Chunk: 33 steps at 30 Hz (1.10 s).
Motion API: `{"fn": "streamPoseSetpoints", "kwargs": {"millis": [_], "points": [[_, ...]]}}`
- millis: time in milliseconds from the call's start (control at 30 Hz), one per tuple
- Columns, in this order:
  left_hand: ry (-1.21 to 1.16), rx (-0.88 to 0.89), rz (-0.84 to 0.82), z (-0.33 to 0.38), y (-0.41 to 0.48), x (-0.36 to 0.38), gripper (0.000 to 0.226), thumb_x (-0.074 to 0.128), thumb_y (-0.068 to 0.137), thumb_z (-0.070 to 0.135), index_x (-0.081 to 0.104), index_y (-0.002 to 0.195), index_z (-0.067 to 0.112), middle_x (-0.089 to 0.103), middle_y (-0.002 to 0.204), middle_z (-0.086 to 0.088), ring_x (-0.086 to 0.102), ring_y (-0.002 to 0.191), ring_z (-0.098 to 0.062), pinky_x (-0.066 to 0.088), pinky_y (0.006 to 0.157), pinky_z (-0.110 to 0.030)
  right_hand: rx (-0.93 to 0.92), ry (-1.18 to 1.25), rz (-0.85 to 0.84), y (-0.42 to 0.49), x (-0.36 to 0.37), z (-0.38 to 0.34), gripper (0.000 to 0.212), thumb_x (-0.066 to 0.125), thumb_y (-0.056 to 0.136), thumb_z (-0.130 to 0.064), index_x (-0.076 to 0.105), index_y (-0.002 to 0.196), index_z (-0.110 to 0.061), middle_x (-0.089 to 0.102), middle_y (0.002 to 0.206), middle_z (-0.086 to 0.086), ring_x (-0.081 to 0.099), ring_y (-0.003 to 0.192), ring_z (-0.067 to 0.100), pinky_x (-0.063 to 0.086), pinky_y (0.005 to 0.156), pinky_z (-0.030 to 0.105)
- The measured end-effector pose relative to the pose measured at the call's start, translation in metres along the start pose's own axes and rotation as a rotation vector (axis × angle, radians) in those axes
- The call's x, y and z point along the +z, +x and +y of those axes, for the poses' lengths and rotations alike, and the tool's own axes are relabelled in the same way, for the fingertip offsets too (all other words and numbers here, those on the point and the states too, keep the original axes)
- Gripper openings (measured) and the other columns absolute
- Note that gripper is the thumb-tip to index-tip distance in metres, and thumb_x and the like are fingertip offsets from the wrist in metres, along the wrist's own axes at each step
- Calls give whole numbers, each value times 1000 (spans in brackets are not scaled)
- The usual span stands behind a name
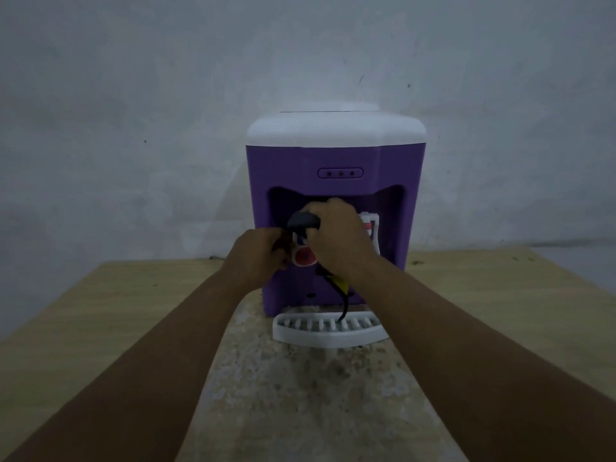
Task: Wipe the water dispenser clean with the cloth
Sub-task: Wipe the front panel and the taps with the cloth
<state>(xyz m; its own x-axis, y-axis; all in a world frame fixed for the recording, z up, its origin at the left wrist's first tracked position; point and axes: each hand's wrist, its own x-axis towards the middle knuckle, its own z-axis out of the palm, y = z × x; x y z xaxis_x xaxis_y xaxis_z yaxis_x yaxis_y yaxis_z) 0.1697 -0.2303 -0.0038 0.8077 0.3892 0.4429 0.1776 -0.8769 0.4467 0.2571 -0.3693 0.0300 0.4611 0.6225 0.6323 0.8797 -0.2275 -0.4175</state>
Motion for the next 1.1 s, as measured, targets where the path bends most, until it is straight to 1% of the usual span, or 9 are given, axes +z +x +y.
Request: {"fn": "streamPoseSetpoints", "kwargs": {"millis": [100,233,367,567,700,767,900,1000,1100], "points": [[3,15,12,2,-2,0,18,51,91,0,64,92,12,69,79,1,65,60,-7,49,57,-17,-36,-12,-76,-5,-17,1,18,56,85,-9,73,89,-12,59,78,0,55,69,15,49,59,34],[-150,-23,42,4,-7,1,22,54,96,6,65,79,16,69,72,-1,64,53,-3,45,51,-8,59,-125,19,-26,-40,23,16,56,91,-19,70,96,-23,49,90,0,46,76,15,40,64,31],[-162,-113,99,11,-19,-1,26,57,97,19,64,72,16,69,65,1,63,46,-5,47,46,-13,231,-167,231,-28,-60,52,18,56,91,-18,70,102,-18,58,99,8,56,81,23,38,64,27],[-115,-29,56,49,-26,20,36,57,96,31,58,65,13,64,56,-2,62,45,-7,55,53,-32,246,-171,186,-21,-39,48,14,55,93,-18,68,98,-14,57,98,10,55,79,27,37,62,30],[-237,-4,76,65,-16,39,17,59,96,21,68,88,9,68,75,-3,64,59,-10,53,53,-19,391,-104,215,-13,-43,47,17,54,92,-16,59,79,-6,58,78,8,57,71,26,42,57,31],[-216,13,85,69,-9,48,18,52,98,11,68,95,3,68,81,-8,65,68,-17,55,55,-28,497,-7,214,-3,-48,43,17,55,91,-16,58,78,-6,58,77,6,59,71,25,43,56,31],[-143,74,103,69,7,61,30,46,92,-3,53,64,3,59,65,-11,59,62,-26,54,56,-48,646,131,213,10,-52,34,22,58,90,-14,51,69,-14,53,71,1,54,63,19,41,52,26],[-107,91,148,72,16,65,46,46,90,-7,34,53,17,47,56,0,48,56,-17,52,56,-42,590,111,166,6,-51,36,21,58,92,-19,52,73,-13,51,70,-2,53,65,18,44,54,27],[-101,64,164,76,25,70,48,44,89,-8,34,52,21,50,60,0,50,62,-18,49,57,-38,567,102,125,2,-54,42,13,59,90,-25,54,82,-17,50,73,-3,53,67,18,49,62,31]]}}
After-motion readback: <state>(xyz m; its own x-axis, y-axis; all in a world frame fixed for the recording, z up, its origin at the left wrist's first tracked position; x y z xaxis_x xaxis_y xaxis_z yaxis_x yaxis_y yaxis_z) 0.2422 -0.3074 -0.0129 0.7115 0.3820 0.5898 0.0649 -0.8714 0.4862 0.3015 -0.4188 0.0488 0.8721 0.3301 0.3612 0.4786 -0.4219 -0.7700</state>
